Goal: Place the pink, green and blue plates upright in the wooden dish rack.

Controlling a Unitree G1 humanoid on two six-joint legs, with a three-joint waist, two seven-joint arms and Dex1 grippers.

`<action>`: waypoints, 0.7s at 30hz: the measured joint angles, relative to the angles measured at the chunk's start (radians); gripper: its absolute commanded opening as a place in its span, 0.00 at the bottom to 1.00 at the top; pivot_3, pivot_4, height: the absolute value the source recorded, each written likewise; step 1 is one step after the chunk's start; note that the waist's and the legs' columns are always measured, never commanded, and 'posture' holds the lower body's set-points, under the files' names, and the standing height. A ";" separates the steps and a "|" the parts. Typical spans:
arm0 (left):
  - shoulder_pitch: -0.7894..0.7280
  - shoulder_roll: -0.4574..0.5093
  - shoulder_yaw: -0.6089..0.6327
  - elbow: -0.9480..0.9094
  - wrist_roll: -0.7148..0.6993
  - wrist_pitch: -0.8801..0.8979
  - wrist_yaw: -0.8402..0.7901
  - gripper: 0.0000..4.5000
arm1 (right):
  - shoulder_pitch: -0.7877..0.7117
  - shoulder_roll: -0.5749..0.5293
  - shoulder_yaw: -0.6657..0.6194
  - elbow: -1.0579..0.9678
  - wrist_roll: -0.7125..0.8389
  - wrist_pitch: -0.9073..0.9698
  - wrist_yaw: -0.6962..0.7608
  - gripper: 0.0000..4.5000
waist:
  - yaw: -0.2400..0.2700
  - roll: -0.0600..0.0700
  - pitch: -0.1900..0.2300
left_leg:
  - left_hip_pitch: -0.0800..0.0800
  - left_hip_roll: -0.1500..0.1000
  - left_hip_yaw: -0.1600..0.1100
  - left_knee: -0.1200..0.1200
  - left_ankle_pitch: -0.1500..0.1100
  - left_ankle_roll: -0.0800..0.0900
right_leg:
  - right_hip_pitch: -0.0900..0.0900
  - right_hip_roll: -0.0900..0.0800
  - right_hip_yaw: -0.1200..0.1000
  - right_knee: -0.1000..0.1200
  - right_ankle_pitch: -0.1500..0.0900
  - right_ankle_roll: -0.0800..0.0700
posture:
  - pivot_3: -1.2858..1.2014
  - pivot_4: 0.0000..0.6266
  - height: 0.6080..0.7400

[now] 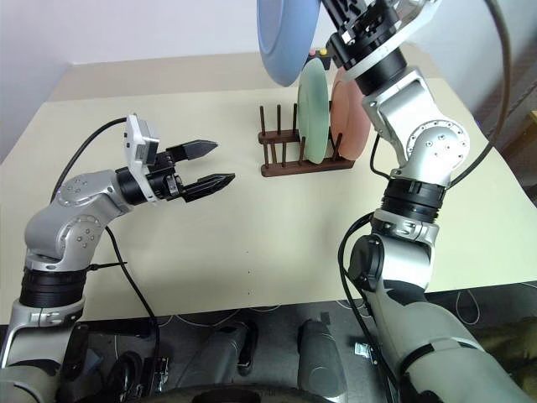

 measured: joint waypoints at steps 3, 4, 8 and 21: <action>0.001 0.000 0.000 0.000 0.000 0.000 0.007 1.00 | 0.042 0.017 0.028 -0.031 -0.001 -0.002 -0.012 0.01 | 0.000 0.000 0.000 | 0.000 0.000 0.000 0.000 0.000 0.000 | 0.000 0.000 0.000 0.000 0.000 0.000 | 0.52 0.24 1.00; 0.001 0.000 0.000 0.000 0.000 0.000 0.007 1.00 | 0.053 0.020 0.033 -0.039 -0.002 -0.004 -0.017 0.01 | 0.000 0.000 0.000 | 0.000 0.000 0.000 0.000 0.000 0.000 | 0.000 0.000 0.000 0.000 0.000 0.000 | 0.52 0.24 1.00; 0.001 0.000 -0.001 0.000 0.000 0.000 0.009 1.00 | 0.108 0.021 0.080 -0.086 -0.031 -0.016 -0.020 0.01 | -0.001 0.000 0.000 | 0.000 0.000 0.000 0.000 0.000 0.000 | 0.000 0.000 0.000 0.000 0.000 0.000 | 0.52 0.24 1.00; 0.001 0.000 -0.005 0.000 0.001 -0.001 0.009 1.00 | 0.179 0.018 0.178 -0.113 -0.138 -0.041 0.005 0.01 | 0.000 0.000 0.000 | 0.000 0.000 0.000 0.000 0.000 0.000 | 0.000 0.000 0.000 0.000 0.000 0.000 | 0.52 0.24 1.00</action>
